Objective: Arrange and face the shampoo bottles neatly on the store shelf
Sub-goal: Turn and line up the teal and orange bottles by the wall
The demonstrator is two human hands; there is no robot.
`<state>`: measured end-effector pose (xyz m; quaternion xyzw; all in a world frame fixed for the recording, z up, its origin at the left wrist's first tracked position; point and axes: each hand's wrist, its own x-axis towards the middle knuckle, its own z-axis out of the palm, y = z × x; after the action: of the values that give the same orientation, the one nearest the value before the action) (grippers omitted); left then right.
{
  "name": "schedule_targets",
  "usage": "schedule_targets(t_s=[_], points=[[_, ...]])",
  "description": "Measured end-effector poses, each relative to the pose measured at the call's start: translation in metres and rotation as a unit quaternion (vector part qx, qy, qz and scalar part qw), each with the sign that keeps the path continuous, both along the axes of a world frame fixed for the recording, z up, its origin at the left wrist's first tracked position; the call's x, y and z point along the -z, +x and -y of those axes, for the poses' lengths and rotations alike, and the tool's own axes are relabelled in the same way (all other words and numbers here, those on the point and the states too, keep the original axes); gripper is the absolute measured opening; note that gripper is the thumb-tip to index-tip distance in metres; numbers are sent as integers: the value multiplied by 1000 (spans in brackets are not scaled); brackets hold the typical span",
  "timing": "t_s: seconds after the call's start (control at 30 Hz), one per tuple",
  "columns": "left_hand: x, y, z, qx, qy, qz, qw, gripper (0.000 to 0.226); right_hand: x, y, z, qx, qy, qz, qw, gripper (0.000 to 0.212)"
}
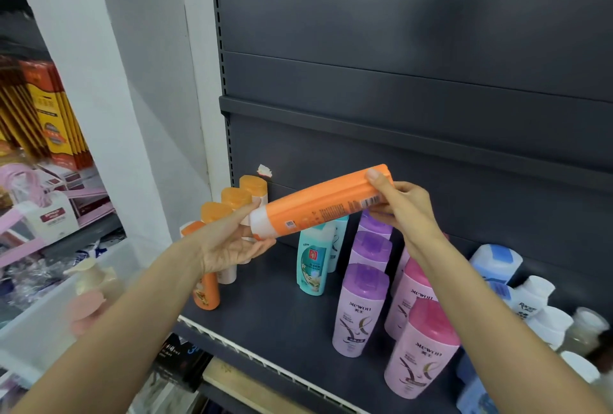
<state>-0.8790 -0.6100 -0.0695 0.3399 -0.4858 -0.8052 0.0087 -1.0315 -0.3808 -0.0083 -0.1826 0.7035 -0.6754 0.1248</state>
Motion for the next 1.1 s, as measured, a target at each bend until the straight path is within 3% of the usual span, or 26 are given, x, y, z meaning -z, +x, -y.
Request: schedule_targets(t_s=[0.17, 0.27, 0.47, 0.6, 0.8, 0.9, 1.1], points=[[-16, 1, -18, -55, 63, -100, 991, 49, -3, -1, -4, -41, 10, -15, 999, 29], [-18, 0, -18, -93, 4, -140, 986, 47, -1, -5, -9, -86, 2, 12, 996, 29], [-11, 4, -13, -107, -114, -219, 963, 70, 4, -12, -14, -121, -49, 93, 987, 19], [-16, 8, -13, -74, -230, -244, 939, 59, 5, -14, -18, -159, -114, 145, 970, 22], [-33, 13, -21, -56, -421, -236, 874, 52, 9, -14, -11, -94, -29, 172, 980, 39], [-39, 11, -24, -48, -464, -239, 851, 51, 14, -16, -10, -58, -62, 207, 975, 36], [-37, 6, -30, -60, -463, -238, 852, 53, 29, -18, -7, -65, -167, 234, 956, 26]])
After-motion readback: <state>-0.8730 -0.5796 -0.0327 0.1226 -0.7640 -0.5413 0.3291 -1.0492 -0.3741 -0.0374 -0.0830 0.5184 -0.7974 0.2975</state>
